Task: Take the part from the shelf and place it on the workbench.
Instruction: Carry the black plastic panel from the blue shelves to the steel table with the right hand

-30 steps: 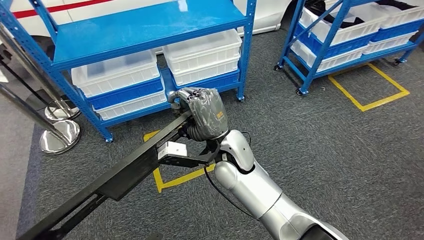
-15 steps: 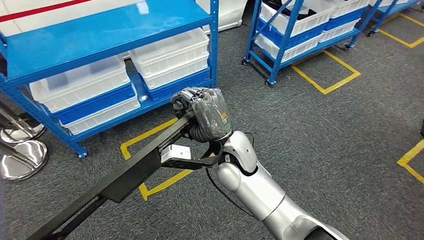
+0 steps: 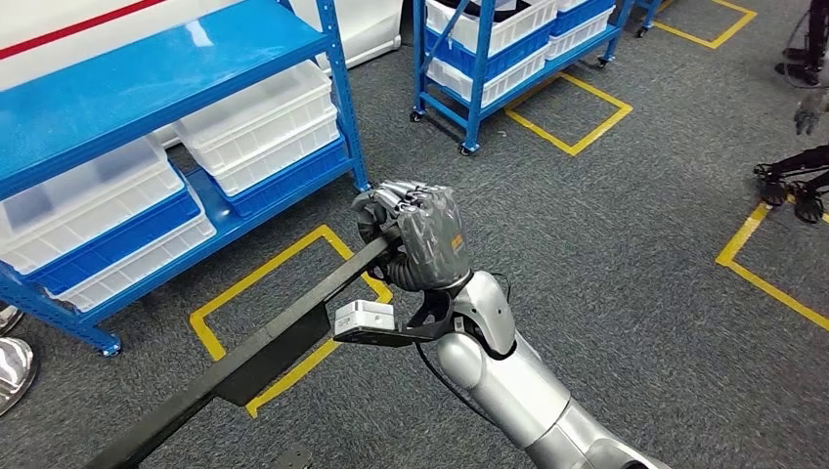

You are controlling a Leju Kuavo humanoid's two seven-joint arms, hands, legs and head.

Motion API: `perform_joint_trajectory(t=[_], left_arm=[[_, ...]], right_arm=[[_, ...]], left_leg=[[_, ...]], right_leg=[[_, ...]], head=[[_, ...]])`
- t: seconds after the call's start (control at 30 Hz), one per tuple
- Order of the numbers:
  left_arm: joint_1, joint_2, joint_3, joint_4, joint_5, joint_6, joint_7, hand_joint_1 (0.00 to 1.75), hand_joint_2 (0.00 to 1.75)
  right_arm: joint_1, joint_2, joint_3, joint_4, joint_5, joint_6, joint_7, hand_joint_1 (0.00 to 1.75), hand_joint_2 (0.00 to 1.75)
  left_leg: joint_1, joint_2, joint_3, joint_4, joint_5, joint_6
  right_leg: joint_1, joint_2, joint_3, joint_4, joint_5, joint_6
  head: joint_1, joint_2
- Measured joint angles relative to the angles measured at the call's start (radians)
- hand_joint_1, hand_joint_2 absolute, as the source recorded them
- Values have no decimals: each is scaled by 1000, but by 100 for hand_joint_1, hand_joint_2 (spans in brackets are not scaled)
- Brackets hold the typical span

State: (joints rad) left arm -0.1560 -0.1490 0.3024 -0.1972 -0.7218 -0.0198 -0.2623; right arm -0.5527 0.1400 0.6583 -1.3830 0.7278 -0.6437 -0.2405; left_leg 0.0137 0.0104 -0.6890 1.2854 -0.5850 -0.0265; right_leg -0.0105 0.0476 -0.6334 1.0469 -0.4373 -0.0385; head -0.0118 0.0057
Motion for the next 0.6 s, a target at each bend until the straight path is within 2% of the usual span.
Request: perform_joint_trajectory(t=[0.03, 0.07, 0.13, 0.17, 0.2, 0.27, 0.3, 0.33, 0.4, 0.43, 0.47, 0.5, 0.53, 0.57, 0.6], left_arm=[[1, 1, 0, 0, -6, -5, 3, 0, 175], [2, 2, -1, 0, -10, -9, 6, 0, 175], [2, 5, -1, 0, -18, -19, 12, 0, 175], [2, 7, -2, 0, -18, -25, 15, 0, 175], [2, 9, -2, 0, -17, -31, 17, 0, 175], [2, 10, -2, 0, -12, -40, 20, 0, 175], [1, 10, -1, 0, -11, -44, 20, 0, 175], [0, 10, -1, 0, -10, -47, 20, 0, 175], [1, 10, -1, 0, -9, -53, 19, 0, 175], [4, 10, -1, 0, -9, -54, 18, 0, 175], [6, 11, -1, 0, -8, -55, 18, 0, 175], [8, 12, -1, 0, -8, -55, 18, 0, 175], [9, 13, -1, 0, -8, -56, 18, 0, 175], [8, 13, -1, 0, -8, -57, 18, 0, 175], [7, 13, -1, 0, -6, -58, 18, 0, 175]], right_arm=[[13, -6, -3, -4, -1, -5, -2, 175, 175], [23, -10, -6, -9, -1, -9, -4, 175, 175], [37, -17, -11, -19, -2, -17, -8, 175, 175], [41, -19, -13, -23, -2, -19, -9, 175, 175], [46, -21, -15, -26, -2, -21, -10, 175, 175], [54, -24, -17, -30, -2, -22, -11, 175, 175], [57, -26, -18, -32, -2, -22, -12, 175, 175], [58, -28, -20, -34, -2, -22, -13, 175, 175], [59, -30, -21, -36, -1, -21, -14, 175, 175], [61, -30, -21, -36, -1, -21, -15, 175, 175], [63, -31, -21, -37, -1, -21, -15, 175, 175], [65, -32, -21, -37, -1, -21, -15, 175, 175], [66, -33, -21, -37, -1, -20, -15, 175, 175], [66, -34, -21, -37, -1, -20, -15, 175, 175], [65, -34, -21, -37, -1, -20, -15, 175, 175]], left_leg=[[0, -4, 15, -34, 28, 3], [0, -16, 44, -96, 66, 8], [2, -66, 100, -216, 111, 20], [1, -86, 115, -250, 118, 24], [0, -96, 120, -262, 115, 27], [0, -77, 125, -276, 121, 34], [2, -64, 129, -285, 127, 39], [4, -51, 131, -294, 133, 44], [4, -22, 133, -303, 139, 50], [3, -7, 132, -303, 139, 51], [3, 8, 131, -302, 139, 52], [3, 23, 130, -300, 138, 51], [3, 37, 128, -297, 136, 50], [3, 49, 127, -294, 134, 48], [3, 60, 127, -288, 130, 43]], right_leg=[[0, 14, 0, 2, 0, 0], [1, 27, 0, 3, 0, 1], [-1, 51, -4, 6, 3, 6], [-4, 63, -8, 6, 6, 12], [-8, 74, -12, 4, 10, 19], [-13, 92, -18, -1, 17, 34], [-10, 80, -21, 4, 12, 39], [-7, 56, -32, 25, -4, 43], [-3, -6, -76, 121, -64, 46], [-4, -23, -103, 183, -94, 48], [-5, -32, -124, 230, -111, 51], [-7, -39, -130, 249, -111, 53], [-9, -45, -117, 232, -94, 55], [-11, -56, -87, 182, -65, 56], [-11, -81, -50, 117, -41, 56]], head=[[0, 0], [0, 0], [0, 0], [0, 0], [0, 0], [0, 0], [1, 0], [2, 0], [4, 0], [4, 0], [4, 0], [4, 0], [4, 0], [4, 0], [4, 0]])
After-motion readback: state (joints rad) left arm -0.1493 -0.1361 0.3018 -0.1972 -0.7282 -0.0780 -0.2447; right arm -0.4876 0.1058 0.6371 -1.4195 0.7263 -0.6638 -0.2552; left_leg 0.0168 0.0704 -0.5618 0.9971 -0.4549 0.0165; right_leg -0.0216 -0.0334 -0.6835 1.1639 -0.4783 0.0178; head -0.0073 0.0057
